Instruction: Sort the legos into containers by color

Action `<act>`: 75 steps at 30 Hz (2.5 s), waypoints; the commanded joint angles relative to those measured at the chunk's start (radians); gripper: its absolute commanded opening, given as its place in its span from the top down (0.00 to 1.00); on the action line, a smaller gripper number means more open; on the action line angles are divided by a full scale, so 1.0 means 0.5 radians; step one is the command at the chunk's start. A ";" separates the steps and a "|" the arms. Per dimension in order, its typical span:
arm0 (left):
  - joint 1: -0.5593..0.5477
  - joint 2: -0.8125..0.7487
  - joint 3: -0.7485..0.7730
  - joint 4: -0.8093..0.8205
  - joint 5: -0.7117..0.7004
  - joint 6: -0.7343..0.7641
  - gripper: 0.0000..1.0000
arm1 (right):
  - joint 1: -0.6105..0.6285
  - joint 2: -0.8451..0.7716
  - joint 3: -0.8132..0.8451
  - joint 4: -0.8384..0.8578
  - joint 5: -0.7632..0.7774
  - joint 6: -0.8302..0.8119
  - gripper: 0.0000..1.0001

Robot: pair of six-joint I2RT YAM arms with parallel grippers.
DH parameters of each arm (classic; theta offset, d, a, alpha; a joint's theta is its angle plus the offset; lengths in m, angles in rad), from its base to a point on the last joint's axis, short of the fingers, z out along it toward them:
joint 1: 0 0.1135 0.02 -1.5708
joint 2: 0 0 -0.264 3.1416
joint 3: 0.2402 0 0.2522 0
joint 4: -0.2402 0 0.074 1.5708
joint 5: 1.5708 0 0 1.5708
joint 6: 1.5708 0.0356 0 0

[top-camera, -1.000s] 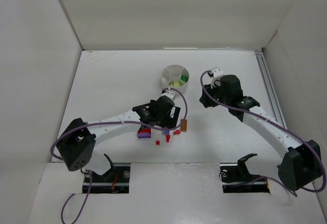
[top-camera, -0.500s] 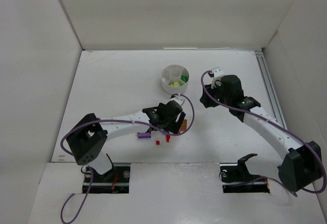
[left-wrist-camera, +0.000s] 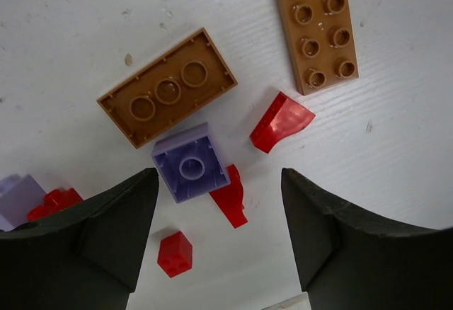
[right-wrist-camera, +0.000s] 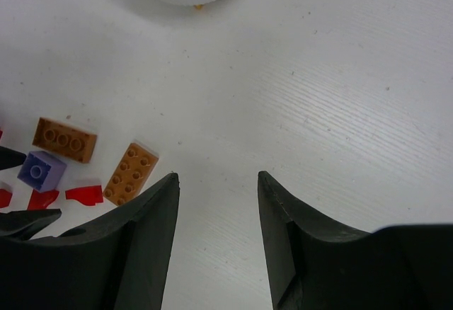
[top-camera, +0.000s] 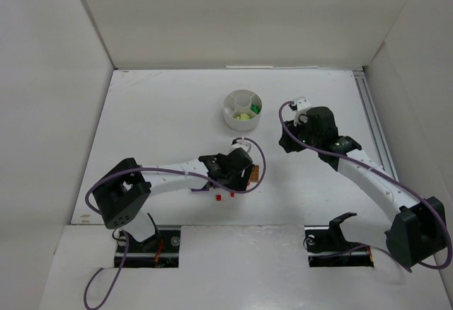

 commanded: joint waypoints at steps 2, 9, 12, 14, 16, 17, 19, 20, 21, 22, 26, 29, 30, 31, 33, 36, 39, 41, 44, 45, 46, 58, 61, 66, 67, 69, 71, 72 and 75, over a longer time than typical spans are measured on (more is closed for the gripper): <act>-0.032 -0.042 -0.016 -0.068 -0.054 -0.156 0.34 | -0.011 -0.053 -0.011 0.061 -0.032 -0.022 0.46; -0.032 0.007 -0.016 -0.068 -0.139 -0.294 0.43 | -0.011 -0.072 -0.030 0.061 -0.032 -0.022 0.46; -0.032 0.087 0.020 -0.116 -0.161 -0.349 0.44 | -0.011 -0.072 -0.030 0.061 -0.032 -0.022 0.46; -0.032 0.109 0.039 -0.135 -0.180 -0.392 0.46 | -0.011 -0.072 -0.030 0.061 -0.032 -0.022 0.46; -0.032 0.133 0.060 -0.135 -0.222 -0.414 0.49 | -0.011 -0.072 -0.030 0.061 -0.032 -0.022 0.46; -0.032 0.152 0.060 -0.178 -0.241 -0.441 0.54 | -0.011 -0.072 -0.030 0.061 -0.032 -0.022 0.46; -0.032 0.152 0.106 -0.196 -0.262 -0.463 0.57 | -0.011 -0.072 -0.030 0.061 -0.032 -0.022 0.46; -0.032 0.131 0.106 -0.218 -0.281 -0.463 0.57 | -0.011 -0.072 -0.030 0.061 -0.032 -0.022 0.46; -0.032 0.130 0.106 -0.218 -0.281 -0.481 0.57 | -0.011 -0.072 -0.030 0.061 -0.032 -0.022 0.46; -0.032 0.103 0.106 -0.218 -0.281 -0.481 0.57 | -0.011 -0.072 -0.030 0.061 -0.032 -0.022 0.46; -0.032 0.075 0.125 -0.218 -0.320 -0.481 0.61 | -0.011 -0.072 -0.030 0.061 -0.032 -0.022 0.46; -0.032 0.075 0.177 -0.242 -0.339 -0.481 0.65 | -0.011 -0.072 -0.030 0.061 -0.013 -0.022 0.46; -0.032 0.075 0.195 -0.242 -0.357 -0.481 0.65 | -0.011 -0.072 -0.030 0.061 -0.013 -0.022 0.46; -0.032 0.075 0.217 -0.261 -0.376 -0.481 0.65 | -0.011 -0.072 -0.030 0.061 -0.013 -0.022 0.46; -0.032 0.014 0.260 -0.261 -0.394 -0.481 0.67 | -0.011 -0.072 -0.030 0.061 0.008 -0.022 0.46; -0.032 -0.087 0.336 -0.307 -0.468 -0.463 0.68 | -0.029 -0.072 -0.011 0.043 0.051 -0.004 0.46; 0.103 -0.194 0.379 -0.307 -0.468 -0.387 0.70 | -0.075 -0.093 0.007 0.042 0.072 -0.004 0.46; 0.210 -0.238 0.404 -0.286 -0.410 -0.334 0.71 | -0.093 -0.115 0.007 0.042 0.073 0.015 0.46; 0.390 -0.302 0.502 -0.227 -0.331 -0.175 0.71 | -0.130 -0.133 0.047 0.042 0.094 0.015 0.46; 0.446 -0.302 0.523 -0.145 -0.306 -0.123 0.71 | -0.152 -0.133 0.047 0.061 0.118 0.015 0.46; 0.504 -0.302 0.569 -0.102 -0.272 -0.034 0.71 | -0.152 -0.115 0.074 0.061 0.119 0.015 0.46; 0.925 0.271 1.278 -0.037 -0.011 0.347 0.73 | -0.323 0.042 0.225 0.131 0.140 0.055 0.46; 0.925 0.384 1.382 -0.058 0.008 0.396 0.73 | -0.382 0.091 0.274 0.150 0.140 0.055 0.46; 0.965 0.575 1.548 -0.107 0.115 0.457 0.73 | -0.449 0.155 0.323 0.168 0.119 0.055 0.46; 0.965 0.606 1.600 -0.107 0.133 0.476 0.73 | -0.449 0.183 0.344 0.168 0.119 0.055 0.46; 0.983 0.688 1.649 -0.126 0.161 0.476 0.73 | -0.449 0.214 0.344 0.168 0.100 0.055 0.46; 0.983 0.762 1.711 -0.169 0.161 0.476 0.73 | -0.468 0.263 0.363 0.168 0.100 0.055 0.46; 0.983 0.784 1.711 -0.187 0.161 0.476 0.73 | -0.468 0.263 0.363 0.168 0.100 0.055 0.46; 1.002 0.808 1.739 -0.209 0.161 0.476 0.73 | -0.486 0.300 0.381 0.168 0.100 0.055 0.46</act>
